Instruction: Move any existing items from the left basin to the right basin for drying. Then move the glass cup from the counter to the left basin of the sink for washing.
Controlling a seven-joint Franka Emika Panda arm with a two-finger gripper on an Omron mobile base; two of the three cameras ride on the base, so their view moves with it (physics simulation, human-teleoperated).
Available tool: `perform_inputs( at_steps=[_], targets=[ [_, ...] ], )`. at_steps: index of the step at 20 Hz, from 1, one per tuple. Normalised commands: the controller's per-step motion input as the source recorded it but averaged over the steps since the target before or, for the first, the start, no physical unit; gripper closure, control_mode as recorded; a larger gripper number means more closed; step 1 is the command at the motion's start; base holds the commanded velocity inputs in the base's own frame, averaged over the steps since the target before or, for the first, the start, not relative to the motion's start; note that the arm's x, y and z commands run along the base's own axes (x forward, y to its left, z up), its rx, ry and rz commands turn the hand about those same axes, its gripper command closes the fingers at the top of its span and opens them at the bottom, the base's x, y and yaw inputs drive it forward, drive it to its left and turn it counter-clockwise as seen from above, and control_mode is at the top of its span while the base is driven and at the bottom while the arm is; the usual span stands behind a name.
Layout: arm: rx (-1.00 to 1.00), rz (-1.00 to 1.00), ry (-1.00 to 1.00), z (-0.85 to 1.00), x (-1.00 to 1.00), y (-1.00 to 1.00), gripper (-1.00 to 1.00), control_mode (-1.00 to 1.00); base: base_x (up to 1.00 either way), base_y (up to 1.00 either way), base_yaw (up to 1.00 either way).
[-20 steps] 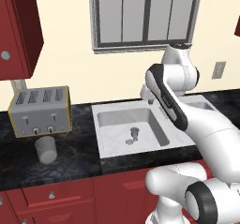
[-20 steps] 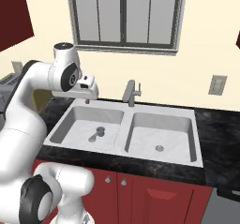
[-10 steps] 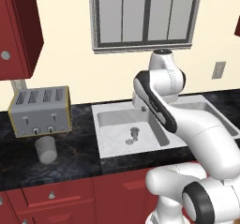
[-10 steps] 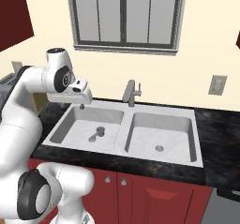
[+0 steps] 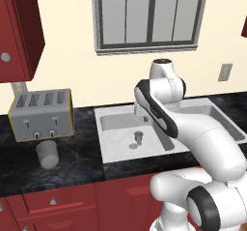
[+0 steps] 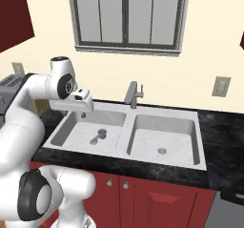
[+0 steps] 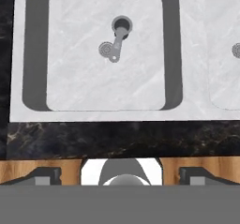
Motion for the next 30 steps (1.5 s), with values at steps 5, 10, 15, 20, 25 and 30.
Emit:
perform_inputs(
  at_steps=[5, 10, 15, 20, 25, 30],
  targets=[
    [0.0, -0.08, 0.0, -0.35, 0.0, 0.0, -1.0, -1.0, 0.0, 0.0, 0.0],
    [0.0, -0.14, 0.0, -0.26, 0.05, 0.0, -1.0, -1.0, 0.0, 0.0, 0.0],
    [0.0, -0.15, 0.02, -0.17, 0.29, 0.0, -1.0, -1.0, 0.0, 0.0, 0.0],
    [0.0, -0.15, 0.02, -0.19, 0.29, 0.0, -1.0, -1.0, 0.0, 0.0, 0.0],
    [0.0, -0.13, 0.03, -0.28, 0.23, 0.0, -1.0, -1.0, 0.0, 0.0, 0.0],
    [0.0, -0.09, 0.04, -0.35, 0.2, 0.0, -1.0, -1.0, 0.0, 0.0, 0.0]
  ],
)
